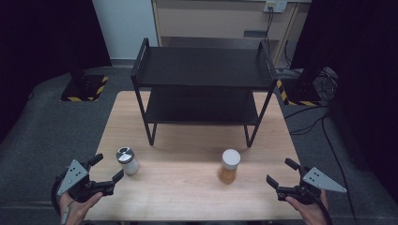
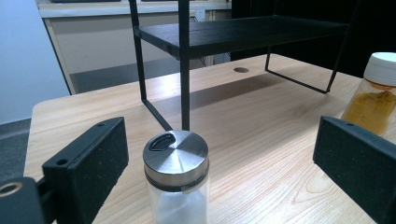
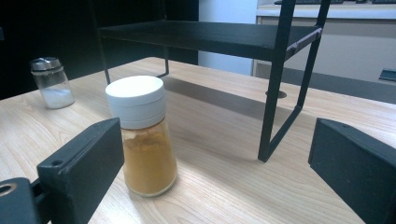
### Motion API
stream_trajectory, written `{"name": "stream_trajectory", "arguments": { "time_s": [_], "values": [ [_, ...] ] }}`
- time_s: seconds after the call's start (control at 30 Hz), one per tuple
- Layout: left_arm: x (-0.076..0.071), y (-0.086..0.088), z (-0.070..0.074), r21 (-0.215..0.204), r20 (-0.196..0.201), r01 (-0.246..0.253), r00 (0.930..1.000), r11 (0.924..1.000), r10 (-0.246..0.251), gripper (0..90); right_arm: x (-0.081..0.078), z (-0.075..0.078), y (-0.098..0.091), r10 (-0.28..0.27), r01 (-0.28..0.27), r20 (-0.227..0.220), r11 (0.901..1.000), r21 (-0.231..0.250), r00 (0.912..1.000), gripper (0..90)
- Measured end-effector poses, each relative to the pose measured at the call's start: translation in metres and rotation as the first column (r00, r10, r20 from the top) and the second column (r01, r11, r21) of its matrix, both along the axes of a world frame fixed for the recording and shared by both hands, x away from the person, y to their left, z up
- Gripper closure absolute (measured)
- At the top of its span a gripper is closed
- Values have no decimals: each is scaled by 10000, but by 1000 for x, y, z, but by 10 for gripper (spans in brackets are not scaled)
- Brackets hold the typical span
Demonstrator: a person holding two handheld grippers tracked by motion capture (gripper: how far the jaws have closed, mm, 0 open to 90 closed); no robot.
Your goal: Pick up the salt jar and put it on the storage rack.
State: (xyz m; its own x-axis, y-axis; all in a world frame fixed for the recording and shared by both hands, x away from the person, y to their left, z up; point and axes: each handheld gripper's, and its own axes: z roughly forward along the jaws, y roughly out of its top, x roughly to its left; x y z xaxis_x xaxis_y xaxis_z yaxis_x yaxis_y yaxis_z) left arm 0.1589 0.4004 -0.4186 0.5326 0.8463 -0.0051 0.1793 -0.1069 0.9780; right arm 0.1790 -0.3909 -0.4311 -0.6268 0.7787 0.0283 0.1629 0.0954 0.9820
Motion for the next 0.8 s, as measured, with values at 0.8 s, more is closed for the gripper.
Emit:
{"name": "stream_trajectory", "arguments": {
  "time_s": [0.8],
  "values": [
    [8, 1, 3, -73, -89, 137, 9999, 9999, -138, 20, -3, -1, -1, -6, 6, 66, 10000, -22, 10000, 38]
  ]
}}
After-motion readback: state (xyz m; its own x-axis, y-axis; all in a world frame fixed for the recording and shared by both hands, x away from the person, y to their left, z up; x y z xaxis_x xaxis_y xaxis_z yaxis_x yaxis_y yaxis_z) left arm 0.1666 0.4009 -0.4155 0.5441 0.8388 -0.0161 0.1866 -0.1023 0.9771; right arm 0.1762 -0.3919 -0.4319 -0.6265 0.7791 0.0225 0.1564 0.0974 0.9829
